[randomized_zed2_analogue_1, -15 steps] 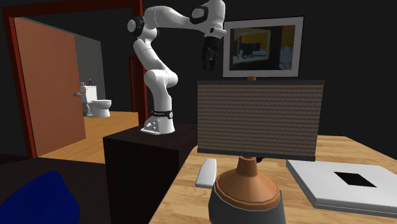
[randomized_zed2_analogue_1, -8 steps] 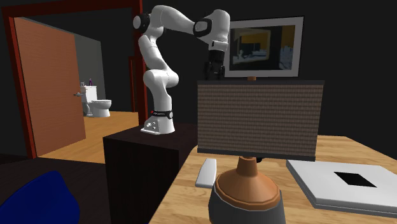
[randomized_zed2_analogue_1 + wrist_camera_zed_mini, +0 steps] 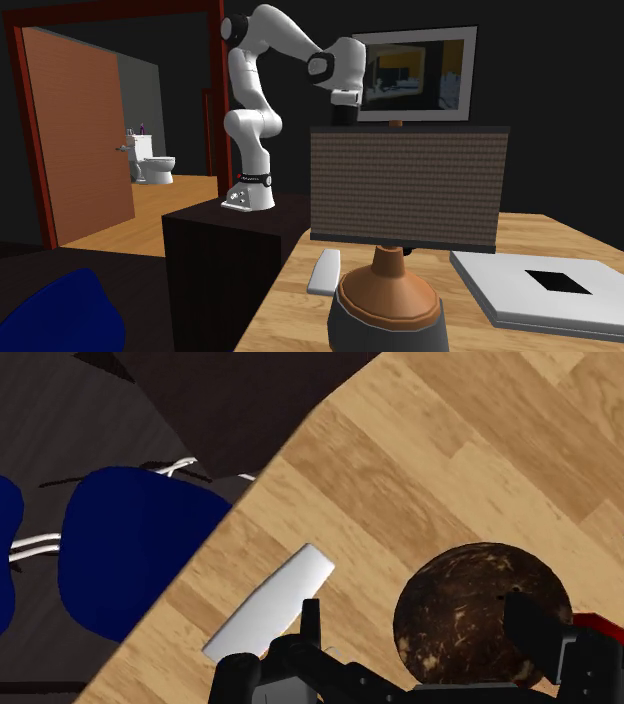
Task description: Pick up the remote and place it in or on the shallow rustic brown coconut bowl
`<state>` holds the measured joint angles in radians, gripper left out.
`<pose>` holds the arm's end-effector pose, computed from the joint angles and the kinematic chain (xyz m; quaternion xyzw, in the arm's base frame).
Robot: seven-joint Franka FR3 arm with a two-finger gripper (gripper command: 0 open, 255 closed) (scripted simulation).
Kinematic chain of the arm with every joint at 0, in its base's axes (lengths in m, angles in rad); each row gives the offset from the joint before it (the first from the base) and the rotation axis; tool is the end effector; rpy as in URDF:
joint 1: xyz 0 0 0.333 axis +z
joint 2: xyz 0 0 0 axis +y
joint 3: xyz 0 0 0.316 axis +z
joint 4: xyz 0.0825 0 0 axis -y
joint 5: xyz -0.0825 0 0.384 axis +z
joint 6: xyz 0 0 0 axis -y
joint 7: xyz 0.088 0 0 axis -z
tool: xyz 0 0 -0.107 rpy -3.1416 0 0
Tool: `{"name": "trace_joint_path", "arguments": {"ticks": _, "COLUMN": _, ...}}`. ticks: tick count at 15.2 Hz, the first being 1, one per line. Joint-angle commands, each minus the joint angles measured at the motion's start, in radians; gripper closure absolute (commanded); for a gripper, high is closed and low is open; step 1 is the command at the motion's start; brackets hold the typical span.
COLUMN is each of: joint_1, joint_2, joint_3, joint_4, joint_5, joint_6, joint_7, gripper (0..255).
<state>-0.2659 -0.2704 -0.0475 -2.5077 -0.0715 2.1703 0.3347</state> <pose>0.4070 -0.1346 0.3743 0.9540 -0.2970 -0.0332 0.0229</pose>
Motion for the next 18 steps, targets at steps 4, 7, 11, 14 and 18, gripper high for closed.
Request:
{"name": "trace_joint_path", "arguments": {"ticks": 4, "joint_1": -0.046, "joint_2": 0.160, "joint_3": -0.031, "joint_4": 0.015, "joint_5": 0.011, "joint_6": 0.165, "joint_7": 0.106, "gripper": 0}}
{"name": "trace_joint_path", "arguments": {"ticks": 7, "joint_1": -0.070, "joint_2": 0.259, "joint_3": -0.054, "joint_4": 0.034, "joint_5": 0.027, "joint_6": 0.255, "joint_7": 0.157, "gripper": 0}}
{"name": "trace_joint_path", "arguments": {"ticks": 11, "joint_1": -0.101, "joint_2": 0.392, "joint_3": -0.083, "joint_4": 0.069, "joint_5": 0.066, "joint_6": 0.367, "joint_7": 0.211, "gripper": 0}}
{"name": "trace_joint_path", "arguments": {"ticks": 14, "joint_1": -0.127, "joint_2": 0.492, "joint_3": -0.100, "joint_4": 0.102, "joint_5": 0.112, "joint_6": 0.443, "joint_7": 0.240, "gripper": 0}}
{"name": "trace_joint_path", "arguments": {"ticks": 18, "joint_1": -0.173, "joint_2": 0.625, "joint_3": -0.108, "joint_4": 0.155, "joint_5": 0.190, "joint_6": 0.534, "joint_7": 0.265, "gripper": 0}}
